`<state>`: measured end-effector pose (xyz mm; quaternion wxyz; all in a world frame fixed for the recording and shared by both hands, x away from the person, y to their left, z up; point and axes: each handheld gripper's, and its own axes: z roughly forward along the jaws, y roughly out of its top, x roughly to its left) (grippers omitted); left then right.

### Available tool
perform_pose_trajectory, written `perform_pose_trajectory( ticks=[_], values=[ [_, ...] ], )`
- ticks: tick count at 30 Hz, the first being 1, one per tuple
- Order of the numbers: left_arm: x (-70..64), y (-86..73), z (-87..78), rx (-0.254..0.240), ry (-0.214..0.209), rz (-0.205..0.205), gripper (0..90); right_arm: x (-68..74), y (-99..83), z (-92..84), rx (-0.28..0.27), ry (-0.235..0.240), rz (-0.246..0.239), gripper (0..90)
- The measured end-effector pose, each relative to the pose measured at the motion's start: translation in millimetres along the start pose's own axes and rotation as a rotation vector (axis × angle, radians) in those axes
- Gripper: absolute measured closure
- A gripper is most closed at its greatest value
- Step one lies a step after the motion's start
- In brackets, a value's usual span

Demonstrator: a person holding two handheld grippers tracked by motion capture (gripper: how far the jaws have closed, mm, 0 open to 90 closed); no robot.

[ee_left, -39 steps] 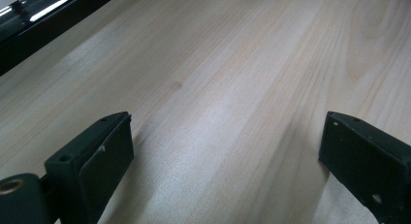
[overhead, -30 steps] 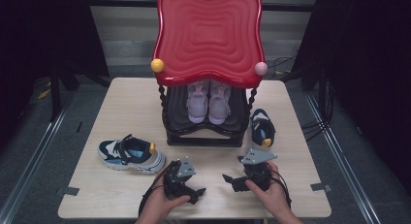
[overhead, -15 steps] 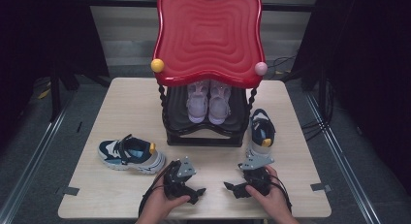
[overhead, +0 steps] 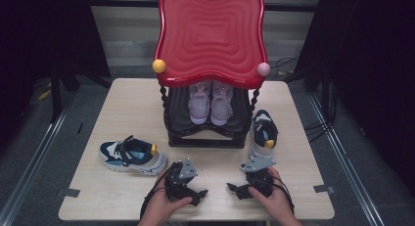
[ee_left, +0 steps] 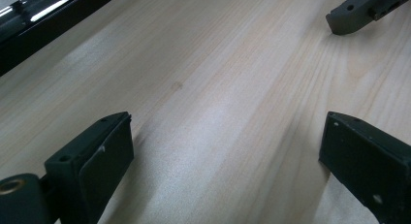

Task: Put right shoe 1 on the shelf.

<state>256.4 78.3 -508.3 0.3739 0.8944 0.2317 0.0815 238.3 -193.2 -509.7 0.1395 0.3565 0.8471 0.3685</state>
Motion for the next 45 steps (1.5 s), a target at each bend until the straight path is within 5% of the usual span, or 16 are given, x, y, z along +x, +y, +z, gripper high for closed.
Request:
perform_pose_trajectory(
  ticks=[15, 19, 36, 45],
  values=[
    [-0.5, 0.4, -2.2, 0.003, 0.009, -0.017, 7.1, -0.2, 0.0, 0.1, 0.004, 0.002, 0.003, 13.5],
    [4.7, 3.9, -8.9, 0.045, -0.006, -0.026, 15.5, -0.2, 0.0, 0.1, 0.004, 0.002, 0.003, 13.5],
    [20.3, 32.1, -40.9, 0.236, -0.016, -0.067, 18.3, -0.2, 0.0, 0.1, 0.004, 0.002, 0.004, 13.5],
    [29.4, 47.6, -52.5, 0.297, -0.005, -0.075, 19.8, -0.2, -0.1, 0.1, 0.003, 0.003, 0.004, 13.5]
  ],
)
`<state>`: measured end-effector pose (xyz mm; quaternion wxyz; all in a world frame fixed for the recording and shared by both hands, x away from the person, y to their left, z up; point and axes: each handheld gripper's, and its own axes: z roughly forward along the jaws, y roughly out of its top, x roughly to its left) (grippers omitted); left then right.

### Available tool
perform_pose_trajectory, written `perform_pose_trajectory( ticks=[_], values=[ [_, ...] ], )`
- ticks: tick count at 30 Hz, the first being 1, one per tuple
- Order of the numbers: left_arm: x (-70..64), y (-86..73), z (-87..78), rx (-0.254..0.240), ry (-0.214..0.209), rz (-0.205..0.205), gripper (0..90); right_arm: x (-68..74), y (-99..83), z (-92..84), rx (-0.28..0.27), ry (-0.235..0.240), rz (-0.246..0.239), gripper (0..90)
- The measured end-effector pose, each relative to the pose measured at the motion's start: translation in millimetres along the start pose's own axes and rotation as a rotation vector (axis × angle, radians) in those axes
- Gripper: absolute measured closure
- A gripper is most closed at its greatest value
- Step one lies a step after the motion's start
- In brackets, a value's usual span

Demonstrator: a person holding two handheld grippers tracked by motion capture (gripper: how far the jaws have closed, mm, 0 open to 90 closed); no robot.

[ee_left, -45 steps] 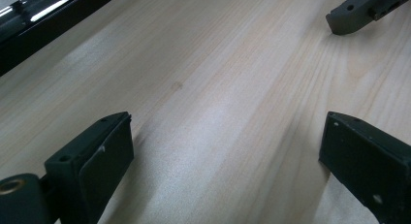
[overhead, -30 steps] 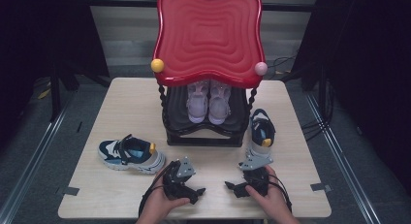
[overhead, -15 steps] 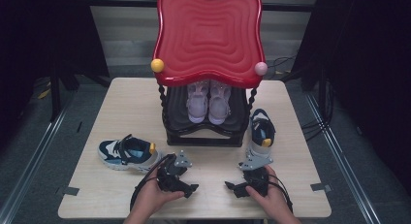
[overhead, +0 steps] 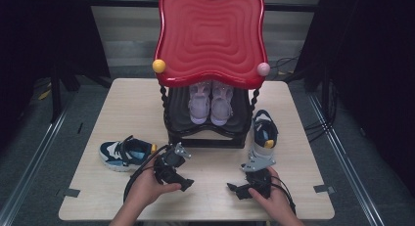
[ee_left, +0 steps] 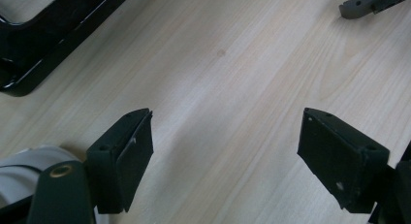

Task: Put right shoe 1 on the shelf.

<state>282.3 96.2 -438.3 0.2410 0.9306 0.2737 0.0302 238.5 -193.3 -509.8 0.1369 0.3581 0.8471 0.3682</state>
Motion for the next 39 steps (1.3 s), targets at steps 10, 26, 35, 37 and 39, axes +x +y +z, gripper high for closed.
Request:
perform_pose_trajectory(
  ticks=[10, 26, 35, 37, 39],
  values=[
    [10.0, 9.2, -13.3, 0.087, -0.004, -0.033, 20.8, 0.0, 0.0, 0.0, 0.0, 0.0, 0.0, 13.5],
    [31.4, 23.7, -41.9, 0.173, 0.033, -0.062, 22.3, -0.1, 0.1, 0.2, -0.003, -0.001, 0.0, 13.5],
    [40.4, 29.2, -52.5, 0.201, 0.042, -0.082, 23.6, 0.0, 0.1, 0.1, -0.003, 0.0, 0.002, 13.5],
    [40.8, 29.1, -53.1, 0.191, 0.036, -0.102, 23.6, -0.1, 0.1, 0.1, -0.003, 0.0, 0.0, 13.5],
    [42.3, 29.7, -54.9, 0.191, 0.046, -0.101, 23.6, -0.1, 0.1, 0.1, -0.003, 0.0, 0.0, 13.5]
  ],
)
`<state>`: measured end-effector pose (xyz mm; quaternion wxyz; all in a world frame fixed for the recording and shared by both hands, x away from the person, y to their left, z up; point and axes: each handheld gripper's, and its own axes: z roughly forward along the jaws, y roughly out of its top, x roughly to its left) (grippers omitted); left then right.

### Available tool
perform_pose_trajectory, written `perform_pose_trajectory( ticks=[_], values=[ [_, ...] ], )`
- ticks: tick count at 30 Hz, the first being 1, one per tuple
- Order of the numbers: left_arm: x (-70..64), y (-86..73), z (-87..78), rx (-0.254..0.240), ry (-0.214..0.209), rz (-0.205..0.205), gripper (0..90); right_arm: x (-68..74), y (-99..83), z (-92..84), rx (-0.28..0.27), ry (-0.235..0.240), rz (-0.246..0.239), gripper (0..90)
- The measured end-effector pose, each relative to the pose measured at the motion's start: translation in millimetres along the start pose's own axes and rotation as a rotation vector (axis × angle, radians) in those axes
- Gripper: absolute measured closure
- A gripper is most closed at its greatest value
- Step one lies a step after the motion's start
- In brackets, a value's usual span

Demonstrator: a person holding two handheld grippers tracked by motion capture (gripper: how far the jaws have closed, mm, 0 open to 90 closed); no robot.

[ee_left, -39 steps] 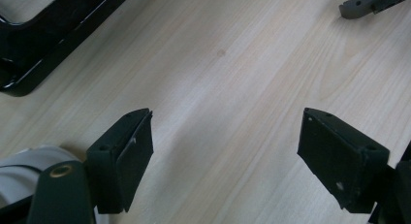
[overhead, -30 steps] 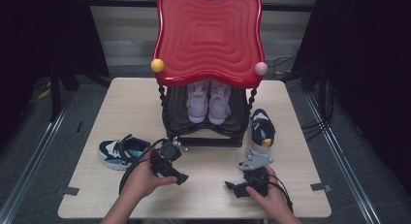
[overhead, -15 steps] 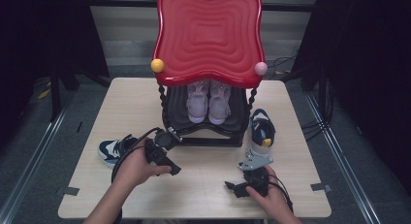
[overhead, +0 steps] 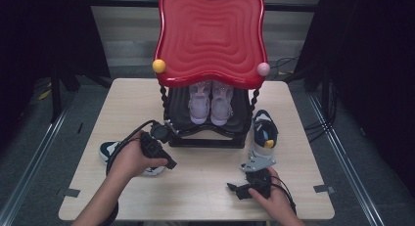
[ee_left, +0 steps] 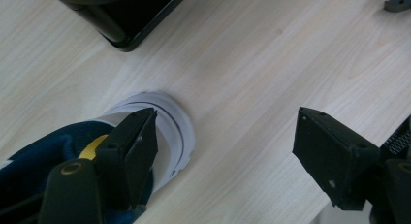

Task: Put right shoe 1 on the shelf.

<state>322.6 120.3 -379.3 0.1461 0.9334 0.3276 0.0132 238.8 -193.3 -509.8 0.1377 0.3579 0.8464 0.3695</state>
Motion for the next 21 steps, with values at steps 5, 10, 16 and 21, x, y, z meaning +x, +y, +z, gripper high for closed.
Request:
perform_pose_trajectory(
  ticks=[5, 10, 16, 21],
  values=[
    [4.5, -1.5, -4.4, -0.014, -0.005, -0.019, 24.1, 0.0, 0.0, 0.0, 0.0, 0.0, 0.0, 13.5],
    [7.5, -3.2, -9.1, -0.013, 0.005, -0.029, 24.9, 0.0, 0.0, 0.0, 0.0, 0.0, 0.0, 13.5],
    [10.8, -3.2, -18.1, -0.018, 0.028, -0.032, 24.9, 0.0, 0.0, 0.0, 0.0, 0.0, 0.0, 13.5],
    [16.8, -6.3, -21.9, -0.014, 0.058, -0.072, 24.9, 0.0, 0.0, 0.0, 0.0, 0.0, 0.0, 13.5]
  ],
)
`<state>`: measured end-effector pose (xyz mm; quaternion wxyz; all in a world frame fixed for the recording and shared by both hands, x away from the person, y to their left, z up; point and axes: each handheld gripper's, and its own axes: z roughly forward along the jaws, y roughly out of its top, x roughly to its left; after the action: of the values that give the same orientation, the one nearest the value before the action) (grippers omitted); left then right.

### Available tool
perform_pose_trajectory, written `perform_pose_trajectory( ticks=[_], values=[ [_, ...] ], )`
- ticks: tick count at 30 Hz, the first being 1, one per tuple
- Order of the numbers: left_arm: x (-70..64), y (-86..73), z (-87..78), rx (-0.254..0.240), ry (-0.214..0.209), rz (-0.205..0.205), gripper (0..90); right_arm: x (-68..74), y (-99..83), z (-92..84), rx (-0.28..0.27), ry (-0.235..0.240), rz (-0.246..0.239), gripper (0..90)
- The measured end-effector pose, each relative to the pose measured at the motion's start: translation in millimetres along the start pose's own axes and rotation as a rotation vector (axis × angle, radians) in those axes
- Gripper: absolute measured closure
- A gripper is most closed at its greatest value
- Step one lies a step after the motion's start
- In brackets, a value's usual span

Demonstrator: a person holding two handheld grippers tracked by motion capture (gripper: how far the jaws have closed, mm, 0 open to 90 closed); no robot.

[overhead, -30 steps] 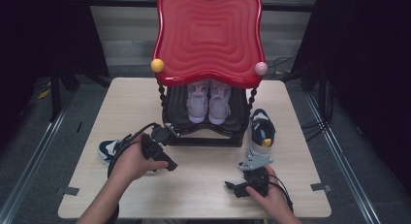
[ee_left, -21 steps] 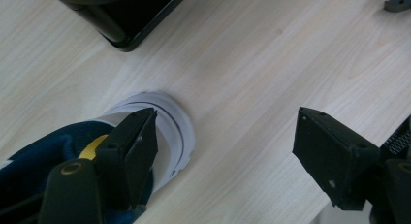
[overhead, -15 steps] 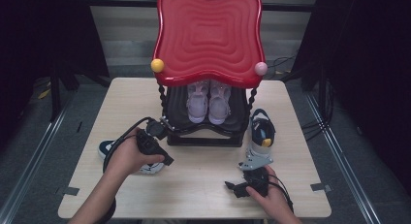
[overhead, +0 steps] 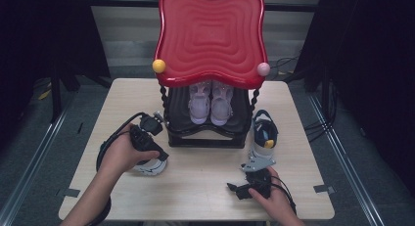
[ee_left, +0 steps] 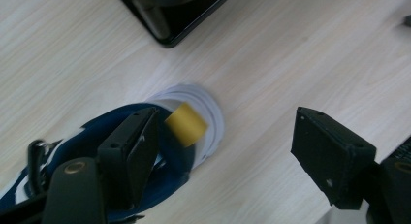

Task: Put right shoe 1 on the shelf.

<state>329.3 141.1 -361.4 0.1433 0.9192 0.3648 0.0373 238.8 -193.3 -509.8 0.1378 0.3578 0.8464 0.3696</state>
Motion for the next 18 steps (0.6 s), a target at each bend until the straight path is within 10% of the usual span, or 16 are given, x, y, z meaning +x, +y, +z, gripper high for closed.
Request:
perform_pose_trajectory(
  ticks=[18],
  values=[
    [21.9, -17.5, 27.9, 0.055, 0.026, -0.077, 51.8, 0.0, -0.1, 0.0, 0.0, 0.0, 0.0, 13.5]
  ],
)
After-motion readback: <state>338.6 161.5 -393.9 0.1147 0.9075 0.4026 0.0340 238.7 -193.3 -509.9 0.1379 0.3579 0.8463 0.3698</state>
